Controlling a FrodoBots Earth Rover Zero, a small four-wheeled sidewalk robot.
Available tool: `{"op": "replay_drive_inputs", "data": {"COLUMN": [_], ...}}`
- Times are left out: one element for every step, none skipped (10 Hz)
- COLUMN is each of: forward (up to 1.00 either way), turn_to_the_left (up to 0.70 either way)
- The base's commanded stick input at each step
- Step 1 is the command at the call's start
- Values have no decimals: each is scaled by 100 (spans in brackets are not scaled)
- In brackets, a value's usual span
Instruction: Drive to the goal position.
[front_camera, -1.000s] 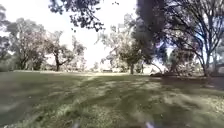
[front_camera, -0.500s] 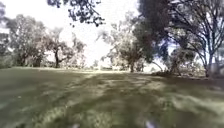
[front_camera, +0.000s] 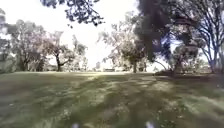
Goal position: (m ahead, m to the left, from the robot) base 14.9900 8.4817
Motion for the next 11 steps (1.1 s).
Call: {"op": "replay_drive_inputs", "data": {"forward": [70, 70, 70, 70, 70, 70, 70, 70, 70, 70, 70], "turn_to_the_left": [0, 0, 0, 0, 0, 0, 0, 0, 0, 0, 0]}}
